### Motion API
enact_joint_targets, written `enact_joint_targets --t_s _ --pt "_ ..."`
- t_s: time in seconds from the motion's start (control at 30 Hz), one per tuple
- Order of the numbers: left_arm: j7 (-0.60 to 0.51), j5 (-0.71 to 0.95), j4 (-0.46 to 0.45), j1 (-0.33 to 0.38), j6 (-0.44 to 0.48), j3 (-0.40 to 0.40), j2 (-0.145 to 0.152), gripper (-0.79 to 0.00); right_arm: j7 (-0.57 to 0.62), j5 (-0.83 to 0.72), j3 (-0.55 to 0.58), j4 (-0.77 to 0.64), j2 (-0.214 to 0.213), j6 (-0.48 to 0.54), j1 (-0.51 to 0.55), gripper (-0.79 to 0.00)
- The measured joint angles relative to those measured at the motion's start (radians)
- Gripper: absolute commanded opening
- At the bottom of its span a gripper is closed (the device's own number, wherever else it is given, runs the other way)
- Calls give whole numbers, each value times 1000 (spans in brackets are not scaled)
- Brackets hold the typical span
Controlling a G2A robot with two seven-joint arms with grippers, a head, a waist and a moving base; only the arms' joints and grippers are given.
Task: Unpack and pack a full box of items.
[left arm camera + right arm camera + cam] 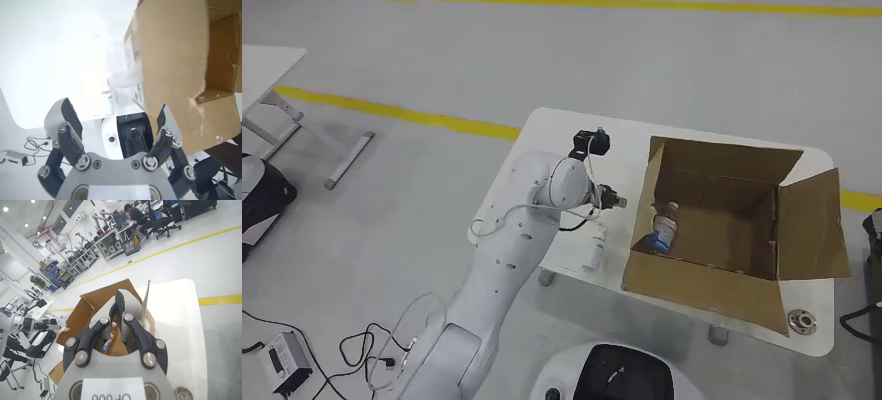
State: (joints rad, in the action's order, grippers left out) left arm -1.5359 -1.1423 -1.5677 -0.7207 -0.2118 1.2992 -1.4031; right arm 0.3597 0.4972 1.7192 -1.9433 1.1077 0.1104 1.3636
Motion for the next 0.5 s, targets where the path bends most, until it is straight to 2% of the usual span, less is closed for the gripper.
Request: enact_joint_targets --t_s 0.2,0.33,0.5 --pt "0 -70 131 -15 -67 -48 14 0 5 3 -6 8 -1 2 -17 -785" --pt "0 -79 212 -1 -73 -56 17 0 7 5 -13 12 -1 3 -24 -785" --pt "0 -7 270 2 -72 -72 10 0 8 7 -21 15 -1 3 -30 -785"
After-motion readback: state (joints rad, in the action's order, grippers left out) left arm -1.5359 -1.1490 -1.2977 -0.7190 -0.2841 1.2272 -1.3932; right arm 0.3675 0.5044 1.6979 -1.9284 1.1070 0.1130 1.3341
